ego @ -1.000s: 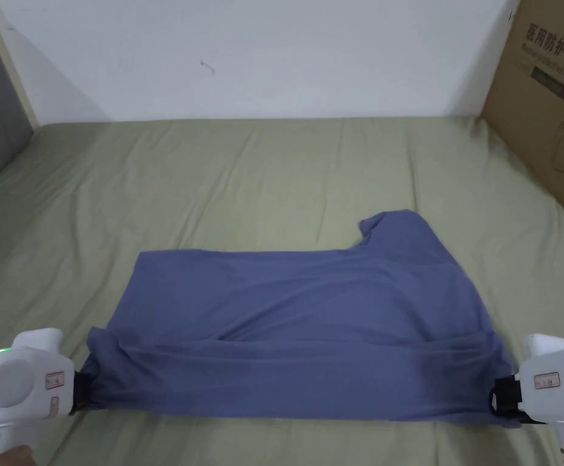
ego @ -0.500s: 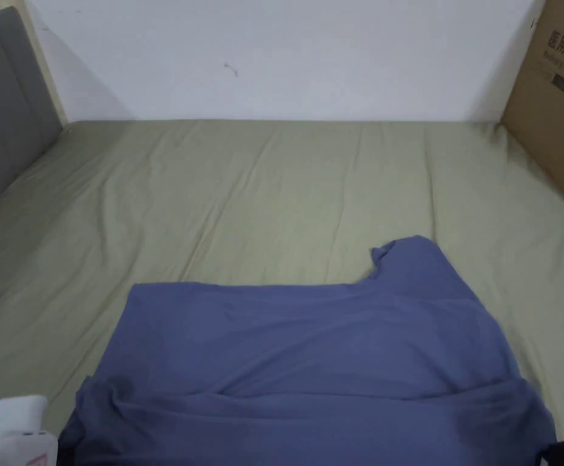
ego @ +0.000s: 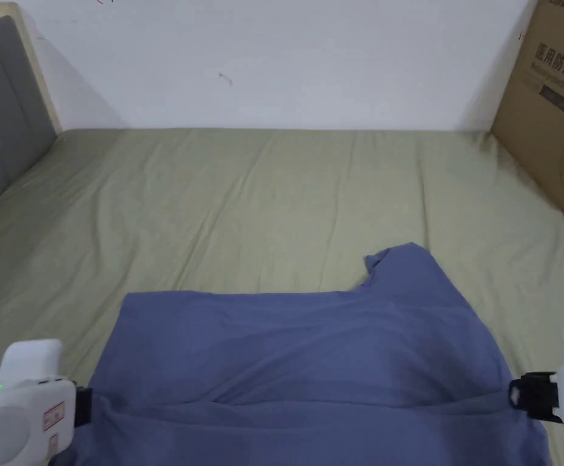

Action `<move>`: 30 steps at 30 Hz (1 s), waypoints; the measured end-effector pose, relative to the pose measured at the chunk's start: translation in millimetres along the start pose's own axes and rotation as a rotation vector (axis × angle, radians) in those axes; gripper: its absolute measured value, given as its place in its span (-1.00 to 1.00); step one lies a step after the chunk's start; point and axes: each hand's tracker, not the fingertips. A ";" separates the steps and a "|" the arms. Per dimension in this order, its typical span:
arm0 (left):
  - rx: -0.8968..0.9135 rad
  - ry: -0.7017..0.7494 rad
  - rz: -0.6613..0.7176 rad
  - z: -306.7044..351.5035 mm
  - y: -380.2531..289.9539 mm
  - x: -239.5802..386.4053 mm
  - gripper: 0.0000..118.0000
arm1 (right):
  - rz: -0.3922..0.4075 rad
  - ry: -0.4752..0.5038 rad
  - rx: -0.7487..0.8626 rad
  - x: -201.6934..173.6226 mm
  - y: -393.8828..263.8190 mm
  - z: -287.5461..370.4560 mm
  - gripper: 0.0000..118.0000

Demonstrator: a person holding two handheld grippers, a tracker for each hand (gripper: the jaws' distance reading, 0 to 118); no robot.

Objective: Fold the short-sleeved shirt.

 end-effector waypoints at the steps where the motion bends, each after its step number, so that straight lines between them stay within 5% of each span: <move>1: -0.001 -0.017 -0.006 -6.5 2.9 5.3 -1.00 | -0.004 -0.026 -0.001 -6.4 2.5 -6.3 -1.00; 5: -0.062 -0.044 -0.001 -39.3 11.1 24.4 -1.00 | -0.106 0.062 -0.073 -14.4 1.5 -44.6 -1.00; 9: -0.065 -0.046 -0.005 -50.9 24.0 33.3 -1.00 | -0.005 0.032 -0.098 -23.0 22.1 -75.0 -1.00; 13: -0.054 -0.046 0.004 -56.6 42.0 38.1 -1.00 | -0.016 0.027 -0.050 -21.6 76.5 -99.1 -0.84; 14: -0.048 -0.047 0.006 -57.4 46.8 39.6 -1.00 | -0.007 0.018 -0.052 -20.4 94.1 -108.1 -0.72; 15: -0.044 -0.051 0.007 -59.1 50.9 40.1 -1.00 | 0.012 0.008 -0.054 -18.8 112.1 -118.6 -0.39; 16: -0.043 -0.053 0.006 -60.8 53.9 40.7 -1.00 | 0.033 -0.012 -0.060 -19.2 128.7 -128.1 0.18; 17: -0.043 -0.053 0.005 -62.4 56.3 41.4 -1.00 | 0.040 -0.017 -0.053 -16.7 143.0 -139.3 0.45; 28: -0.123 -0.032 0.017 -97.8 56.9 37.0 -1.00 | 0.012 -0.053 -0.182 1.1 180.0 -232.0 0.35; 29: -0.132 -0.027 0.016 -98.8 56.1 36.9 -1.00 | 0.017 -0.071 -0.143 -2.9 180.3 -224.2 0.12; 30: -0.132 -0.026 0.013 -99.0 55.7 36.4 -1.00 | 0.044 -0.079 -0.084 -7.1 178.8 -215.3 -0.50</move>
